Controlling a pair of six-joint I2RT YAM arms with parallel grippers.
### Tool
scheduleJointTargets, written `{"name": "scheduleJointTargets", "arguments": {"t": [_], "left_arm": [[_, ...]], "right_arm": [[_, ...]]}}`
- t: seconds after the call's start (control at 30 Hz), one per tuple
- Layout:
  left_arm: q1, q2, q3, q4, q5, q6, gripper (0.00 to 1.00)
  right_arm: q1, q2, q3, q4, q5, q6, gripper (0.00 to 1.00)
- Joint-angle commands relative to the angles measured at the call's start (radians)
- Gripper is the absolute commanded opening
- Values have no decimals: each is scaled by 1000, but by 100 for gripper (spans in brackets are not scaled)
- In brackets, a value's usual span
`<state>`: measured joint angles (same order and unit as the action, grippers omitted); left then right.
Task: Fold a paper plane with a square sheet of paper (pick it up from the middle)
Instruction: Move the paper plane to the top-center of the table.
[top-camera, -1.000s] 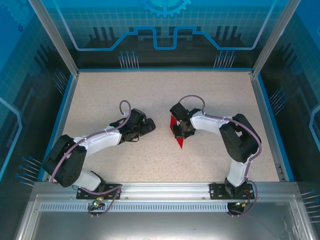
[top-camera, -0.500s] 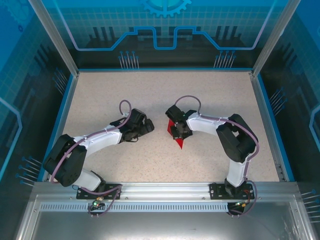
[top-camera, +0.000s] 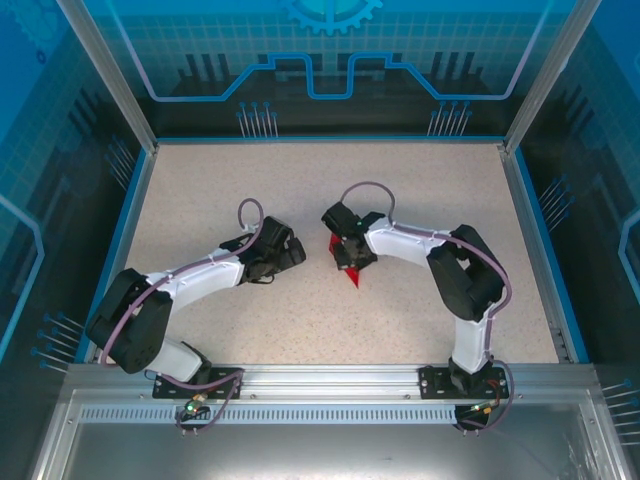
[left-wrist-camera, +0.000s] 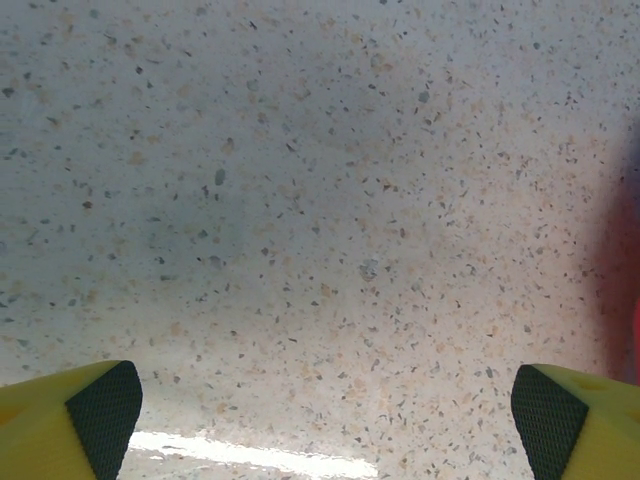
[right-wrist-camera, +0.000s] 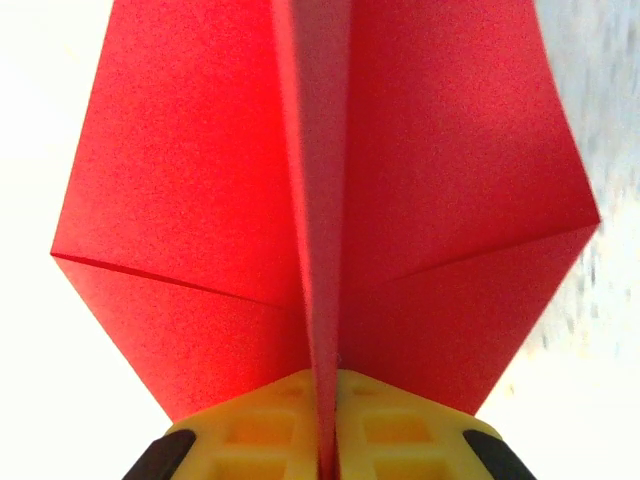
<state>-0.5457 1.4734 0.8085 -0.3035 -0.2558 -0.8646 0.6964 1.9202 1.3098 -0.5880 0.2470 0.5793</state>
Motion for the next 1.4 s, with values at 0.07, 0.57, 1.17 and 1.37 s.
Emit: {"name": "scheduleJointTargets", "arguments": {"t": [0.07, 0.57, 1.17, 1.37], "left_arm": [[7, -34, 26, -91, -66, -2, 99], [7, -21, 34, -113, -64, -3, 99], [6, 8, 83, -160, -89, 3, 99], [6, -10, 165, -253, -180, 32, 99]], "right_arm": [[-42, 124, 182, 7, -52, -51, 10], [-82, 385, 523, -78, 34, -61, 13], [-80, 423, 571, -140, 27, -10, 18], [-78, 241, 602, -187, -33, -15, 36]]}}
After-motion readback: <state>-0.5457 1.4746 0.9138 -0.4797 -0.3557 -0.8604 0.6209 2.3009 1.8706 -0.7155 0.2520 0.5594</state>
